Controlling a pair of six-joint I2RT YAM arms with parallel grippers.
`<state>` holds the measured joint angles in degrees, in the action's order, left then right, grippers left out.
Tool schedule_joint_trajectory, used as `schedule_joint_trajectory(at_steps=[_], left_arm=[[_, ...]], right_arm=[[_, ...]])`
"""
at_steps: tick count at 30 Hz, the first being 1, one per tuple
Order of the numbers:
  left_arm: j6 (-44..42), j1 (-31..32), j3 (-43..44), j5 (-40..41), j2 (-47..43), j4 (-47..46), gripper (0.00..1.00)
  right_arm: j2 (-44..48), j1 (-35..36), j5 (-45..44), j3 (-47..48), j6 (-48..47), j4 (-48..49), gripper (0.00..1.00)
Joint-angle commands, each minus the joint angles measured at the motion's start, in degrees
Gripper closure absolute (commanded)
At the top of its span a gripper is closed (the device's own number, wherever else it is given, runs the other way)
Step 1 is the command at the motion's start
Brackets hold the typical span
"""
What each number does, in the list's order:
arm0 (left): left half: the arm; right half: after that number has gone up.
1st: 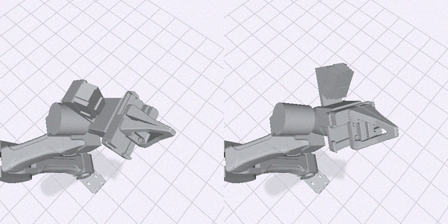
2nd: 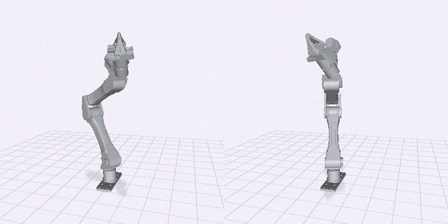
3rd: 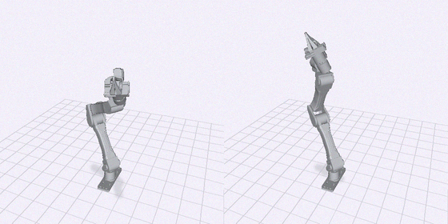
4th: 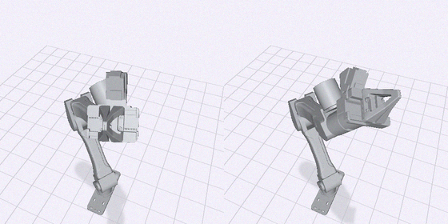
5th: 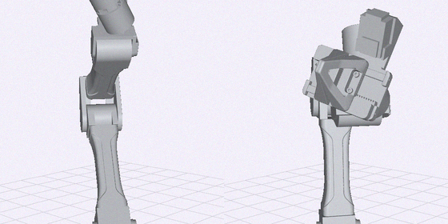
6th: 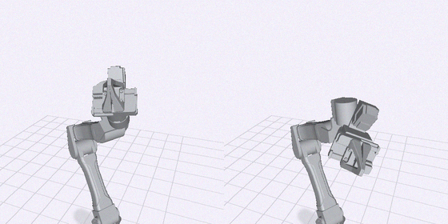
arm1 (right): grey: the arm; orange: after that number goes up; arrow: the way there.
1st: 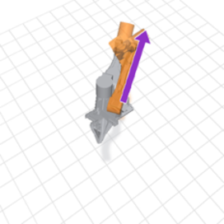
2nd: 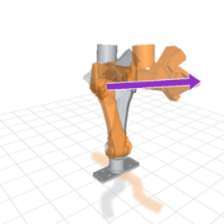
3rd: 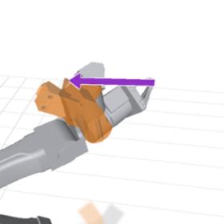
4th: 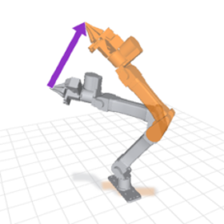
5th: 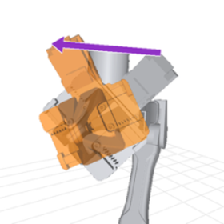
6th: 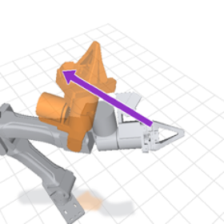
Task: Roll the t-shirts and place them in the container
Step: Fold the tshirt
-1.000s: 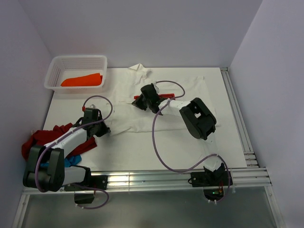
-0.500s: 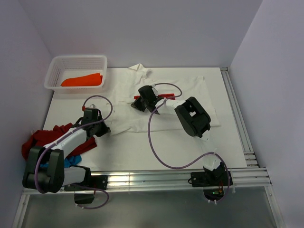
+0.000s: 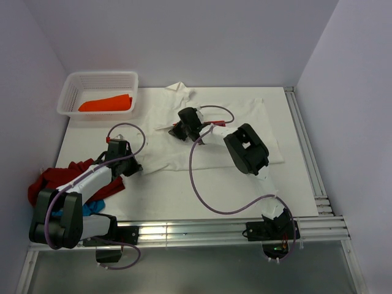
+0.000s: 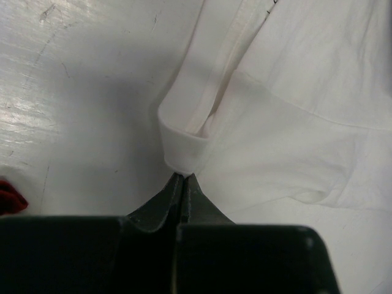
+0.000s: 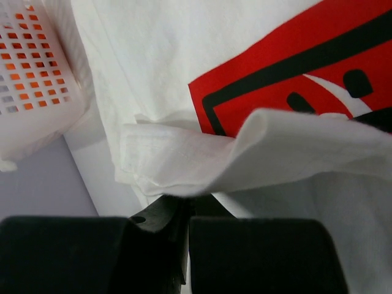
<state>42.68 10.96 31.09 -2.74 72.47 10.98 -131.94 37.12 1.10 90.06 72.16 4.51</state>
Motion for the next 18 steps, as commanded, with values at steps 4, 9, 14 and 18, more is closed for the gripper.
schedule_joint_trajectory(at_steps=[4,9,14,18], left_arm=[[-1.2,0.0,-0.9,-0.4,-0.7,-1.0,0.98],[-1.0,0.1,-1.6,-0.4,-1.5,-0.8,0.98],[-0.7,0.1,-2.7,-0.3,-2.6,-0.9,0.98],[-0.4,0.1,-3.3,-0.2,-3.3,-1.0,0.98]], right_arm=[[-1.5,-0.6,-3.2,4.6,1.9,-1.7,1.00],[-2.1,-1.3,-3.7,6.8,4.5,-3.0,1.00],[0.4,-2.1,-3.1,2.7,4.4,4.0,0.93],[0.5,-2.8,-2.3,3.2,3.3,3.6,0.91]])
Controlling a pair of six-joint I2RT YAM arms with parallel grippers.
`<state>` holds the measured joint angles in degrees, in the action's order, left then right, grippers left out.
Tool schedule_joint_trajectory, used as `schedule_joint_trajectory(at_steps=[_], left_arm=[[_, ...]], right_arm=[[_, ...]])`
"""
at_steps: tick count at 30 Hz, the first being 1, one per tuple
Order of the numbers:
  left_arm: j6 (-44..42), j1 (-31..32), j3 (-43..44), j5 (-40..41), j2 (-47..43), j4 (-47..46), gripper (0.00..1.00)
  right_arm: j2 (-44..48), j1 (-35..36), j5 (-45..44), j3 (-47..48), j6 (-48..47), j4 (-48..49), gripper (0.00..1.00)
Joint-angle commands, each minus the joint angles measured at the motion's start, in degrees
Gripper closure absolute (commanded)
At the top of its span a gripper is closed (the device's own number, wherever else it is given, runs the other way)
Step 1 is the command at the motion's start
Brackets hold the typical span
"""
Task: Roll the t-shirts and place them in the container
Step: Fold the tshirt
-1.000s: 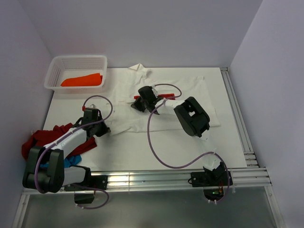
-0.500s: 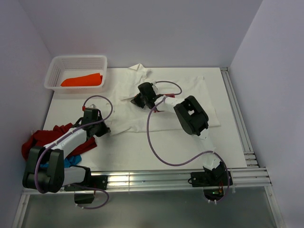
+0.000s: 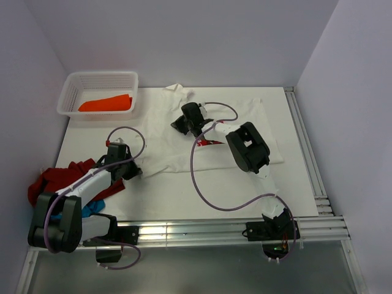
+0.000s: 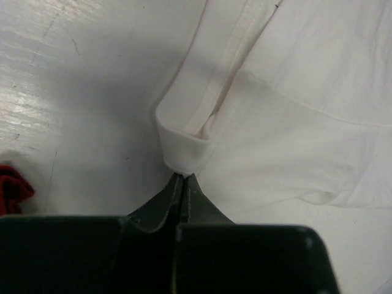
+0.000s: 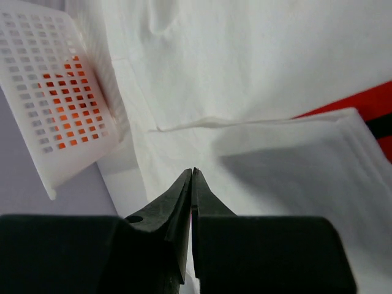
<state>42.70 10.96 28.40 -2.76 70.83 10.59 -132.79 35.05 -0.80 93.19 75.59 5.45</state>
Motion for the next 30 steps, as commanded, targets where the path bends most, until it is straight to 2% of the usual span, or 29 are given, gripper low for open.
schedule_joint_trajectory(at_steps=[1,5,7,8,10,11,12,15,16,17,19,20,23,30], left_arm=[[-0.3,0.1,-0.8,0.0,-1.7,-0.7,0.98],[-0.4,0.1,-0.6,0.5,-2.1,-0.2,0.98],[-0.2,0.1,-0.8,0.5,-2.4,-0.2,0.98],[-0.1,0.1,-1.0,0.4,-3.0,-0.1,0.98],[0.4,0.1,-1.7,-0.3,-3.7,-0.2,0.97],[0.5,0.1,-1.9,-0.7,-4.5,-0.4,0.96],[0.7,0.1,-2.2,-1.0,-5.1,-0.4,0.95],[1.9,0.1,-3.4,-2.2,-7.2,-0.5,0.82],[2.1,0.1,-3.8,-2.8,-7.9,-0.5,0.73],[2.4,0.1,-4.1,-2.9,-9.2,-0.5,0.68],[3.1,0.1,-4.3,-3.1,-10.4,-0.2,0.56],[3.4,0.2,-4.3,-3.1,-11.2,0.1,0.53],[3.9,0.4,-4.0,-3.0,-11.9,0.7,0.48],[4.2,0.6,-4.2,-3.3,-13.8,0.7,0.45]], right_arm=[[2.0,-0.8,-0.2,-0.4,-0.4,3.8,0.91],[7.7,-1.0,0.4,-5.9,-5.3,7.8,0.86],[13.4,-1.4,0.5,-9.7,-9.3,6.3,0.72],[15.6,-1.4,0.3,-11.1,-12.1,5.4,0.61],[23.5,-2.0,0.3,-18.9,-13.8,7.4,0.54],[26.2,-2.3,0.0,-22.0,-14.8,8.0,0.40],[28.8,-2.7,-0.3,-26.1,-15.6,7.1,0.39],[39.1,-5.2,-0.6,-31.6,-18.5,-2.7,0.38],[41.4,-6.7,0.1,-33.7,-19.1,-3.3,0.38],[43.8,-7.4,0.5,-39.2,-20.5,-2.8,0.38],[51.1,-8.8,1.8,-44.8,-21.2,-2.1,0.39],[53.6,-10.2,2.2,-47.3,-22.0,-2.2,0.39],[62.4,-12.6,1.2,-56.2,-23.7,-5.0,0.39],[79.3,-16.3,-2.5,-66.6,-25.1,-14.0,0.37]])
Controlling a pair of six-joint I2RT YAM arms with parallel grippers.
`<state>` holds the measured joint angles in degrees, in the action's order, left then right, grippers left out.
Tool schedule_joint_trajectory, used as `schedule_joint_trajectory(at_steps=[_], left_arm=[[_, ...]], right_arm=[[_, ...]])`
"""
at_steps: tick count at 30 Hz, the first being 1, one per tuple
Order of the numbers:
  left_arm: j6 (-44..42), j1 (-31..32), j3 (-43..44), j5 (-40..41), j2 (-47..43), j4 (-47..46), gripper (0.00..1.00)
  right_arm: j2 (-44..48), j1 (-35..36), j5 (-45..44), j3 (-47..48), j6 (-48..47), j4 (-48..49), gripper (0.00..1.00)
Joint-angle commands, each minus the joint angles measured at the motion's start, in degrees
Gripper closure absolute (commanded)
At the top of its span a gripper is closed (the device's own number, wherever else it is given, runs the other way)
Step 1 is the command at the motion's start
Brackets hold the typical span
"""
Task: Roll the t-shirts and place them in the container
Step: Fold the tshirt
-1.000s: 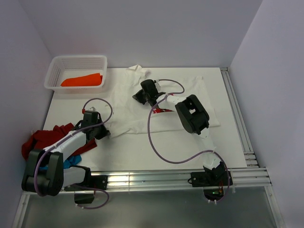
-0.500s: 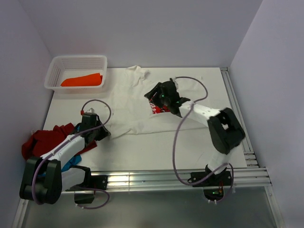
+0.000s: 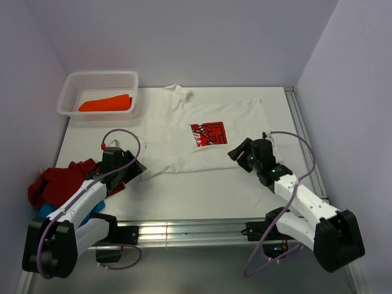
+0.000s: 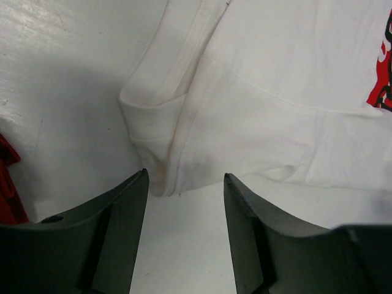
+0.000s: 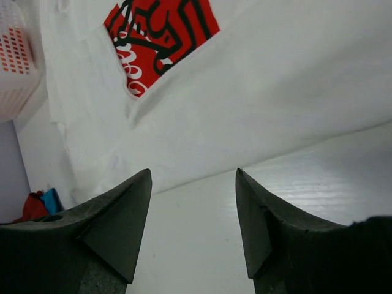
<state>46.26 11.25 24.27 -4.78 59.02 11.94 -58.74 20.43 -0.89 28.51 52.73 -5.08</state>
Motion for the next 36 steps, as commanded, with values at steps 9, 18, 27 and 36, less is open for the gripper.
schedule_joint_trajectory(at_steps=[9,18,27,36], left_arm=[[2.7,1.2,0.2,-2.7,-0.2,0.5,0.28],[2.2,1.9,1.3,-2.4,3.5,-0.1,0.29],[1.1,1.9,1.8,-0.5,7.9,-1.2,0.33],[0.5,1.9,2.8,2.9,12.0,-1.4,0.38]], right_arm=[[14.4,-14.5,-7.3,-7.7,0.6,-14.3,0.30],[2.8,-28.2,-1.1,-8.3,1.2,-5.3,0.31],[-9.3,-29.3,-3.0,-6.1,9.6,0.7,0.37],[-15.8,-29.3,-5.7,-4.7,14.0,2.4,0.54]])
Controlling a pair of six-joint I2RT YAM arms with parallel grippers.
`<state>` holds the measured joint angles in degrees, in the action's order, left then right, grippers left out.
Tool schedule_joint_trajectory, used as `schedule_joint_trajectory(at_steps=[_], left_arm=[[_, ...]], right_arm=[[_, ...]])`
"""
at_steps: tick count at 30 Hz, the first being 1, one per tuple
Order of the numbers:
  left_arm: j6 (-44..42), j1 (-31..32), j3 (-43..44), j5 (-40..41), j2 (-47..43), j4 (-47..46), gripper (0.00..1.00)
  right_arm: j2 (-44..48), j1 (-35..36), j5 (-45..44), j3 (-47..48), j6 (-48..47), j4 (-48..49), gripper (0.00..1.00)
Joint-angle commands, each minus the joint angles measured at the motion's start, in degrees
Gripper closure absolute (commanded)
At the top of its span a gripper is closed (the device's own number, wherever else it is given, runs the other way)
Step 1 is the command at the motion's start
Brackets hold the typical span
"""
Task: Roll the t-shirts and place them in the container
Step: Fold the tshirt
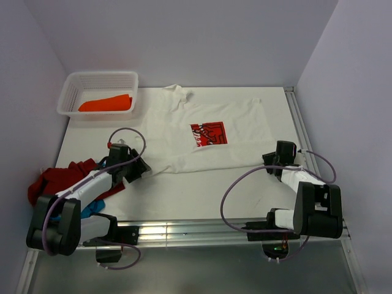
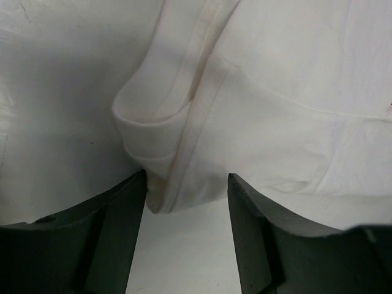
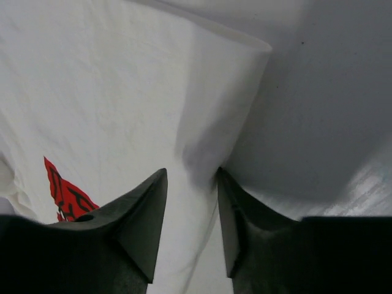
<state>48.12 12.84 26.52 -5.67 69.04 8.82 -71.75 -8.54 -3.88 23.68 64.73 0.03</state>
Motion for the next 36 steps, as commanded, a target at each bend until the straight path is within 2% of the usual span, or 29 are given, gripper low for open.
schedule_joint_trajectory(at_steps=[1,2,3,5,6,8,9,10,21,31,36], left_arm=[[-1.5,0.3,0.8,4.3,2.7,1.9,0.39],[-1.6,0.2,1.2,4.3,2.9,2.1,0.40],[-1.6,0.2,1.3,4.3,3.3,2.1,0.47],[-1.6,0.2,1.5,3.8,3.6,1.9,0.57],[-1.5,0.2,1.5,3.7,3.4,2.0,0.73],[-1.0,0.2,1.1,3.6,2.8,2.1,0.86],[-0.8,0.2,0.7,3.3,1.6,1.9,0.97],[-0.7,0.2,0.5,3.0,0.9,1.9,1.00],[2.8,0.7,-1.0,1.6,-5.8,7.6,1.00],[8.0,1.7,-0.6,-1.6,-9.3,15.8,1.00],[9.9,2.3,-0.8,-1.2,-13.8,19.7,1.00]], right_arm=[[-3.3,-0.3,-2.8,0.2,2.1,-2.5,0.60],[-4.1,-0.3,-2.4,0.2,2.0,-1.9,0.69],[-4.5,-0.3,-2.2,0.3,1.7,-1.7,0.83],[-5.2,-0.3,-1.7,0.7,1.2,-1.8,0.98],[-5.2,-0.3,-2.4,1.3,0.6,-3.9,1.00],[-4.7,-0.3,-3.8,2.7,0.6,-6.5,1.00],[-4.4,-0.3,-5.9,3.1,1.2,-10.2,1.00],[-3.8,-0.3,-6.7,3.7,1.2,-11.8,1.00],[7.9,-0.3,-7.7,0.4,0.7,-25.9,1.00],[35.0,-0.3,-9.0,-5.4,3.1,-36.5,1.00],[41.4,-0.3,-9.6,-5.6,2.9,-41.9,1.00]])
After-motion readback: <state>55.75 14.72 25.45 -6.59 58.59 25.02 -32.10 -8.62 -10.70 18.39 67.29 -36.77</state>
